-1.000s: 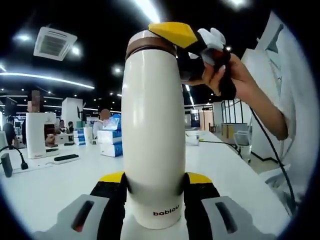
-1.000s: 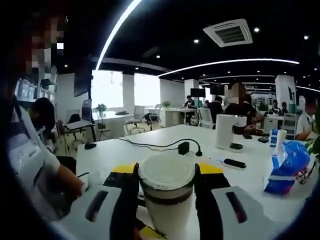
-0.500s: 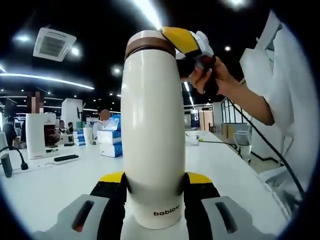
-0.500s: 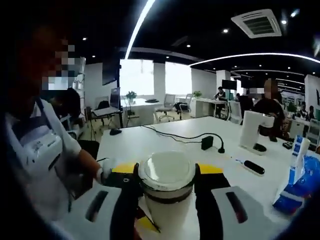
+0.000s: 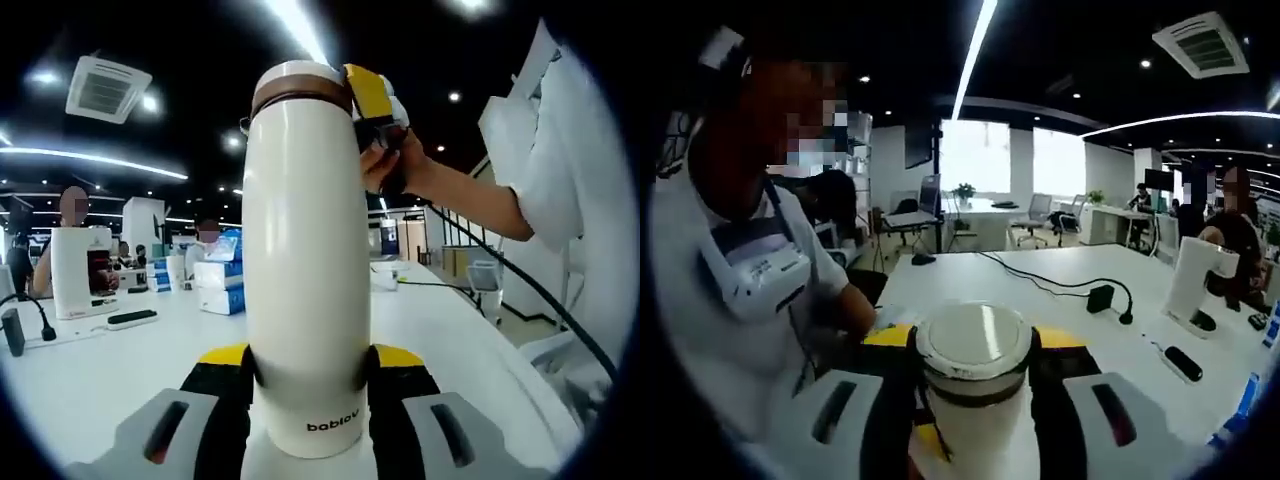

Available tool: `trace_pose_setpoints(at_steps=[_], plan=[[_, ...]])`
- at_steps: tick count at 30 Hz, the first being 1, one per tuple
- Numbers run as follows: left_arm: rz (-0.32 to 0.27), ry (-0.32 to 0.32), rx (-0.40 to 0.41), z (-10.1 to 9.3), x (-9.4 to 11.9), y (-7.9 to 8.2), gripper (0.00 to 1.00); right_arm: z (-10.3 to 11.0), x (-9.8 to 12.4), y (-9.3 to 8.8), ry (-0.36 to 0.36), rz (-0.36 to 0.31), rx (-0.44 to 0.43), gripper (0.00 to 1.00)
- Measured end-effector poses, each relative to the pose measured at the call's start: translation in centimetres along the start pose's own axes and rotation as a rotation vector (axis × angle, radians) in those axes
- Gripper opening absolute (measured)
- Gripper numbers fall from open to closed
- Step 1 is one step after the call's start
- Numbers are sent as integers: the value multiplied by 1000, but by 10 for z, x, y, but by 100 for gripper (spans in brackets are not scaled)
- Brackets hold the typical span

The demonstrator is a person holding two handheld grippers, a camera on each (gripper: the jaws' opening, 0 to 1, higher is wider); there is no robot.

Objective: Grasp the water cup twist off the cup lid place the cup lid on the table

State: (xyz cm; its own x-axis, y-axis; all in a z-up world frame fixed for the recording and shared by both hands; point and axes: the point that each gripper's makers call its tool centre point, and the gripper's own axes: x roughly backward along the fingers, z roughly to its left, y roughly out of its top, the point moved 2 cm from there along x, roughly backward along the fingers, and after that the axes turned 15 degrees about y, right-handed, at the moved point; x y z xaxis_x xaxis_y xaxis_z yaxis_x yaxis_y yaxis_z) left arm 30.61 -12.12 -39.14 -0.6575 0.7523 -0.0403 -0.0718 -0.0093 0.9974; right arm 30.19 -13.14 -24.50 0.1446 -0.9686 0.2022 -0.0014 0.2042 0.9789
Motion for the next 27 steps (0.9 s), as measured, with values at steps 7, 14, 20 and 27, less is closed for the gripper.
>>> trace_pose_setpoints(at_steps=[7, 14, 20, 27], plan=[[1, 1, 7, 1, 1, 0, 46, 0, -3, 1, 39, -39, 4, 47], [-1, -4, 4, 0, 1, 0, 46, 1, -2, -3, -11, -64, -80, 50], [-1, -3, 3, 0, 1, 0, 46, 1, 7, 10, -131, -80, -77, 69], [-1, -3, 4, -1, 0, 0, 46, 10, 24, 26, -384, -126, -81, 73]])
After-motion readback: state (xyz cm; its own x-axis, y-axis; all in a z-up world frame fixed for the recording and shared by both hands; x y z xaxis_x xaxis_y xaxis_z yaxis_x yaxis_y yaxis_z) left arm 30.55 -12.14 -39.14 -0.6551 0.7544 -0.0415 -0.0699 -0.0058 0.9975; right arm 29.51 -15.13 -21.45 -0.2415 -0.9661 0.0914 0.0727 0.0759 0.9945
